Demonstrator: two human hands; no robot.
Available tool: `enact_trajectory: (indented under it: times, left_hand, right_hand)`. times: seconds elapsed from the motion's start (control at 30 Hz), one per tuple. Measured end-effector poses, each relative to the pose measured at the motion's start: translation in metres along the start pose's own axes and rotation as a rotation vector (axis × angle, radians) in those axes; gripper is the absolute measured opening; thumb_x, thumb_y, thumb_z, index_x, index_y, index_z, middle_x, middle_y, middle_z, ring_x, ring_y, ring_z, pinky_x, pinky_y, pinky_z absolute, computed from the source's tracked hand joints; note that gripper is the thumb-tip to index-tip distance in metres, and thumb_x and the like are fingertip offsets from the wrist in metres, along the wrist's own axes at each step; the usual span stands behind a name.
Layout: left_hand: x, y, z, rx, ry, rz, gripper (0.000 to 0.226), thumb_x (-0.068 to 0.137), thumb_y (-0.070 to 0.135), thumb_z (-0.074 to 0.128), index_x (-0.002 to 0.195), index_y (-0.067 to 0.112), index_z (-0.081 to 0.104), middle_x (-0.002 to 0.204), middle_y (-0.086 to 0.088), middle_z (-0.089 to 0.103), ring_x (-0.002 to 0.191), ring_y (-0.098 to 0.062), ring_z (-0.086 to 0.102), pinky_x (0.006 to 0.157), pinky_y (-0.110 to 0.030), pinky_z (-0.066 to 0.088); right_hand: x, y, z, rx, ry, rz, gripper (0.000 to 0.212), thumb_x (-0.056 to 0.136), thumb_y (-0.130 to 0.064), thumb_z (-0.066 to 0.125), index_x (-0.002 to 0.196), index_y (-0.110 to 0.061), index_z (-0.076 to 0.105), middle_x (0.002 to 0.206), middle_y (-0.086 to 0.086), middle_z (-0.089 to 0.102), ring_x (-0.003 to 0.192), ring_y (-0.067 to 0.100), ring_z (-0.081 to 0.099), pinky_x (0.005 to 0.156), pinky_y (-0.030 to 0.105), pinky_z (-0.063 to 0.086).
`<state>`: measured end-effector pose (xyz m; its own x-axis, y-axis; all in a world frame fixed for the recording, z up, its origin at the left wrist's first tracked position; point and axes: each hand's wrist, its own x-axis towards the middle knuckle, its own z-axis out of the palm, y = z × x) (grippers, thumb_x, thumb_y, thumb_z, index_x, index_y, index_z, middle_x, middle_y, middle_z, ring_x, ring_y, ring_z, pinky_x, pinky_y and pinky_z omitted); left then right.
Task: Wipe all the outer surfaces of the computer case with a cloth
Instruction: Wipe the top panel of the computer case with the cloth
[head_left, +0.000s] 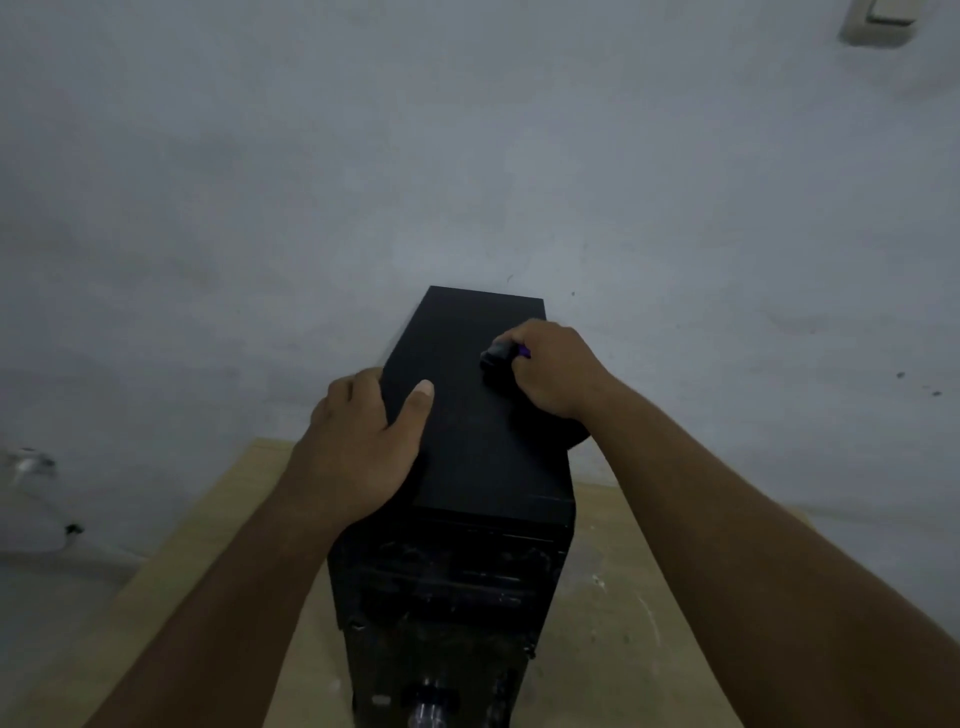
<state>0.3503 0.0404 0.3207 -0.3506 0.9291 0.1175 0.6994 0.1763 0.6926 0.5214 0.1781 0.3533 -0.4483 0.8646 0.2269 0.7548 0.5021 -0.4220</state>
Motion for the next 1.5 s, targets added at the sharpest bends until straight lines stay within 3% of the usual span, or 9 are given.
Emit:
enact_trajectory:
  times: [0.3, 0.53, 0.63, 0.7, 0.8, 0.93, 1.13, 1.33, 1.5]
  left_hand:
    - [0.0, 0.004, 0.002, 0.055, 0.017, -0.049, 0.081, 0.098, 0.068, 0.026, 0.158, 0.015, 0.018, 0.163, -0.009, 0.024, 0.148, -0.029, 0.027, 0.119, -0.045, 0.027]
    - [0.005, 0.004, 0.001, -0.091, -0.015, -0.09, 0.073, 0.098, 0.067, 0.026, 0.151, 0.018, 0.034, 0.149, -0.005, 0.042, 0.137, -0.026, 0.041, 0.106, -0.039, 0.033]
    - [0.019, -0.001, -0.003, -0.227, -0.091, -0.121, 0.094, 0.08, 0.091, 0.023, 0.141, 0.024, 0.047, 0.136, 0.0, 0.055, 0.121, -0.024, 0.055, 0.106, -0.048, 0.041]
    - [0.031, -0.009, -0.002, -0.251, -0.116, -0.14, 0.125, 0.052, 0.108, 0.02, 0.146, 0.029, 0.044, 0.143, -0.001, 0.053, 0.126, -0.027, 0.055, 0.109, -0.053, 0.04]
    - [0.042, -0.014, 0.001, -0.23, -0.142, -0.169, 0.142, 0.035, 0.112, 0.017, 0.149, 0.03, 0.039, 0.149, -0.003, 0.048, 0.132, -0.029, 0.05, 0.111, -0.054, 0.038]
    - [0.047, -0.004, -0.005, -0.273, -0.162, -0.165, 0.135, 0.042, 0.111, 0.025, 0.15, 0.031, 0.038, 0.155, 0.001, 0.042, 0.139, -0.025, 0.044, 0.116, -0.052, 0.033]
    - [0.056, 0.013, -0.007, -0.233, -0.171, -0.097, 0.081, 0.093, 0.073, 0.027, 0.159, 0.029, 0.014, 0.166, 0.008, 0.014, 0.152, -0.017, 0.019, 0.118, -0.037, 0.019]
    - [0.075, 0.008, -0.004, -0.298, -0.267, -0.051, 0.115, 0.058, 0.102, 0.027, 0.154, 0.039, 0.026, 0.16, 0.015, 0.027, 0.146, -0.013, 0.032, 0.121, -0.045, 0.025]
    - [0.085, 0.001, 0.007, -0.403, -0.225, -0.088, 0.124, 0.043, 0.109, 0.033, 0.148, 0.043, 0.034, 0.152, 0.017, 0.04, 0.136, -0.012, 0.045, 0.117, -0.047, 0.034]
  right_hand:
    - [-0.035, -0.009, -0.002, 0.021, -0.062, -0.192, 0.049, 0.086, 0.004, 0.044, 0.123, -0.02, 0.068, 0.131, -0.005, 0.061, 0.124, 0.017, 0.049, 0.105, 0.022, 0.037]
    - [-0.075, -0.035, 0.003, 0.06, -0.113, -0.385, 0.032, 0.098, -0.033, 0.055, 0.125, -0.021, 0.068, 0.129, -0.009, 0.063, 0.116, 0.007, 0.047, 0.096, 0.018, 0.034]
    - [-0.065, -0.032, 0.003, 0.056, -0.089, -0.401, 0.031, 0.1, -0.037, 0.053, 0.118, -0.021, 0.072, 0.124, -0.009, 0.067, 0.113, 0.005, 0.053, 0.094, 0.013, 0.037]
    - [-0.056, -0.03, 0.001, 0.088, -0.115, -0.387, 0.027, 0.098, -0.035, 0.057, 0.116, -0.022, 0.074, 0.121, -0.009, 0.068, 0.111, 0.003, 0.056, 0.094, 0.01, 0.038]
    - [-0.039, -0.026, 0.001, 0.104, -0.138, -0.349, 0.027, 0.096, -0.035, 0.06, 0.118, -0.024, 0.072, 0.123, -0.009, 0.067, 0.113, 0.003, 0.057, 0.1, 0.017, 0.041]
    - [-0.01, -0.017, 0.003, 0.099, -0.117, -0.248, 0.032, 0.094, -0.037, 0.063, 0.123, -0.024, 0.069, 0.127, -0.006, 0.066, 0.117, 0.008, 0.057, 0.107, 0.028, 0.042]
    - [0.046, -0.001, 0.003, 0.087, -0.068, -0.114, 0.03, 0.092, -0.038, 0.066, 0.119, -0.025, 0.071, 0.127, -0.004, 0.066, 0.117, 0.011, 0.057, 0.1, 0.02, 0.04]
    - [0.091, 0.019, 0.006, 0.112, -0.025, -0.048, 0.025, 0.093, -0.036, 0.065, 0.113, -0.023, 0.074, 0.123, -0.006, 0.068, 0.114, 0.009, 0.057, 0.092, 0.015, 0.035]
    - [0.138, 0.04, 0.016, -0.016, 0.084, 0.03, 0.026, 0.098, -0.033, 0.057, 0.105, -0.018, 0.076, 0.113, -0.001, 0.07, 0.105, 0.016, 0.06, 0.085, 0.02, 0.039]
